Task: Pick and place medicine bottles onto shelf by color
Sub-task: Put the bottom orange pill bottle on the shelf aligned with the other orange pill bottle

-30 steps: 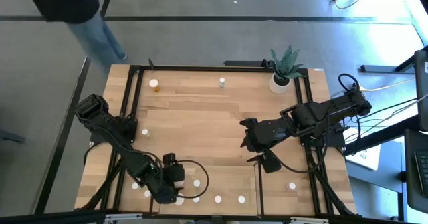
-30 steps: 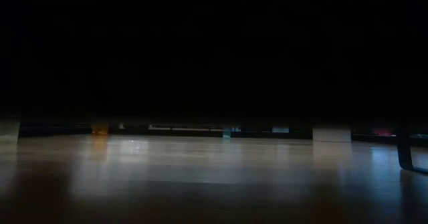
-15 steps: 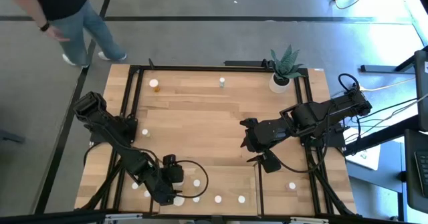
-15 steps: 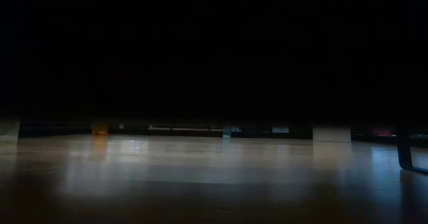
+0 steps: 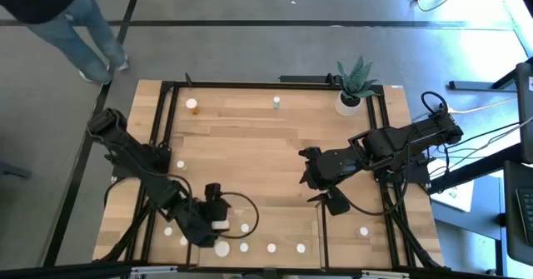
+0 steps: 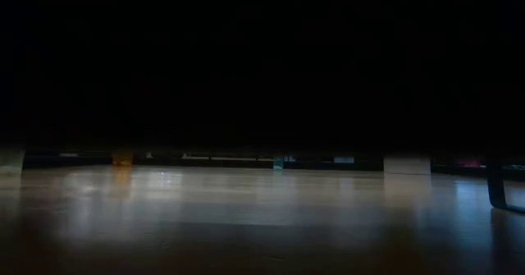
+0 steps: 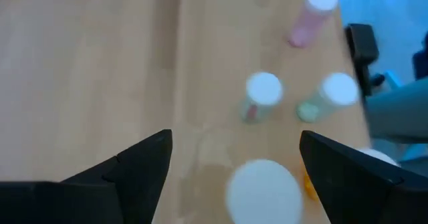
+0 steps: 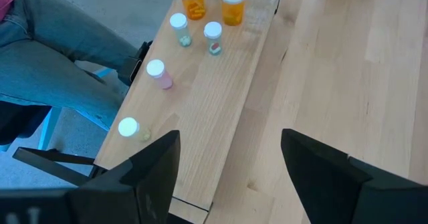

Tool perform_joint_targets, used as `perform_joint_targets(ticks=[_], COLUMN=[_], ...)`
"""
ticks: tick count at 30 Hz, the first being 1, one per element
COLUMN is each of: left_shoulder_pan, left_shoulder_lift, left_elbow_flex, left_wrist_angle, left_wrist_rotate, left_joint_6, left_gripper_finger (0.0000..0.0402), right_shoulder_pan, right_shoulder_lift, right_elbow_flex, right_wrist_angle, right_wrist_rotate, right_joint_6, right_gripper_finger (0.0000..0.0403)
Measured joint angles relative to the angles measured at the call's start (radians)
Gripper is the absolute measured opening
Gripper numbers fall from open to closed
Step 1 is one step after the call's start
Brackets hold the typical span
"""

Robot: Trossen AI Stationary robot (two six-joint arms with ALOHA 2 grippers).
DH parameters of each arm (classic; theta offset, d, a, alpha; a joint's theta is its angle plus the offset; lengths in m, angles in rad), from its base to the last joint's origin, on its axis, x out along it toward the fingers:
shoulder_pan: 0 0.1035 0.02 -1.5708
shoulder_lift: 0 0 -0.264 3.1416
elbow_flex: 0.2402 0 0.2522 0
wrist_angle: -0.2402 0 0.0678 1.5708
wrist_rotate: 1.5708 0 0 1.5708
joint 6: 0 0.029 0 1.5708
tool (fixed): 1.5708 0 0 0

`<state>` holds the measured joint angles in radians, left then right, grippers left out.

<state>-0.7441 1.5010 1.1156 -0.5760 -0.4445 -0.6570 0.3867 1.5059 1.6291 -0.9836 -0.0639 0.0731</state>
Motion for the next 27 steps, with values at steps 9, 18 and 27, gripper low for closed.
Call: perform_joint_targets(ticks=[9,18,27], left_shoulder_pan=[0.129,0.190,0.185], left_shoulder_lift=[-0.004,0.002,0.033], left_elbow_flex=[0.000,0.000,0.000], left_wrist_angle=[-0.134,-0.220,-0.236], left_wrist_rotate=[0.075,0.143,0.193], left_joint_6=[0.070,0.095,0.092], left_gripper_finger=[0.0322,0.0322,0.0322], right_shoulder_pan=[0.000,0.000,0.000], right_shoulder_lift=[0.000,0.000,0.000], right_elbow_flex=[0.000,0.000,0.000], right_wrist_angle=[0.000,0.000,0.002], right_wrist_rotate=[0.000,0.000,0.000], right_joint_6=[0.000,0.000,0.000], right_gripper_finger=[0.0262,0.0262,0.0262])
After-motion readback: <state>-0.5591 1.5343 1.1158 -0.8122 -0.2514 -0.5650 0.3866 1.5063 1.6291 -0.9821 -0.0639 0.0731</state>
